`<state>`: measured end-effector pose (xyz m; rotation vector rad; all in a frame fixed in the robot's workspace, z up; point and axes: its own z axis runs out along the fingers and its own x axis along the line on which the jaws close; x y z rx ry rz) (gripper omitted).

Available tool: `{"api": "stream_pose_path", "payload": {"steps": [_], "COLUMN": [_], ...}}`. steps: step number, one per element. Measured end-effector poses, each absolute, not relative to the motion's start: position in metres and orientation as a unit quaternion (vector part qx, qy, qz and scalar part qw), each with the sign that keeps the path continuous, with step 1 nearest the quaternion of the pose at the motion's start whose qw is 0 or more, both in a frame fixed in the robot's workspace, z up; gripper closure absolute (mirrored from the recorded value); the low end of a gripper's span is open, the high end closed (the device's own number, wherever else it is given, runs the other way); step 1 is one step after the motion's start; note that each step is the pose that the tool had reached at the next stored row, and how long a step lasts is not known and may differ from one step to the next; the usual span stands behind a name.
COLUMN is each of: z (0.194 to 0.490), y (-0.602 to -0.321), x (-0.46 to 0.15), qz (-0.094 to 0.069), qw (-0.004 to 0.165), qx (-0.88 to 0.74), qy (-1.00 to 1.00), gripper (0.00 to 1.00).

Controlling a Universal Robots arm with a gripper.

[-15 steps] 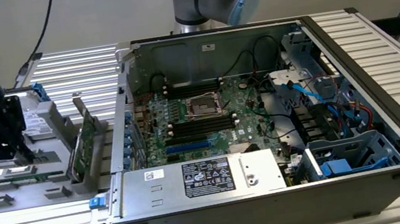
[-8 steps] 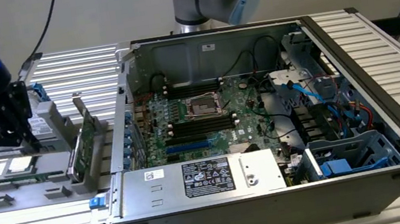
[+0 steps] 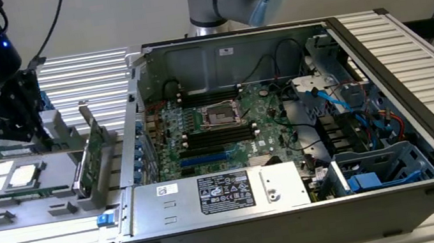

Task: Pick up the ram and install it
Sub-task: 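Pick up the ram and move it above insertion slot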

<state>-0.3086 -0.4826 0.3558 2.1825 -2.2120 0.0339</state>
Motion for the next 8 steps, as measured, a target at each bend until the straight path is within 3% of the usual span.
{"api": "stream_pose_path", "payload": {"steps": [8], "z": [0.378], "y": [-0.481], "x": [-0.283], "qz": [0.009], "qw": [0.015], "qx": [0.702], "qy": [-0.712], "gripper": [0.87]}}
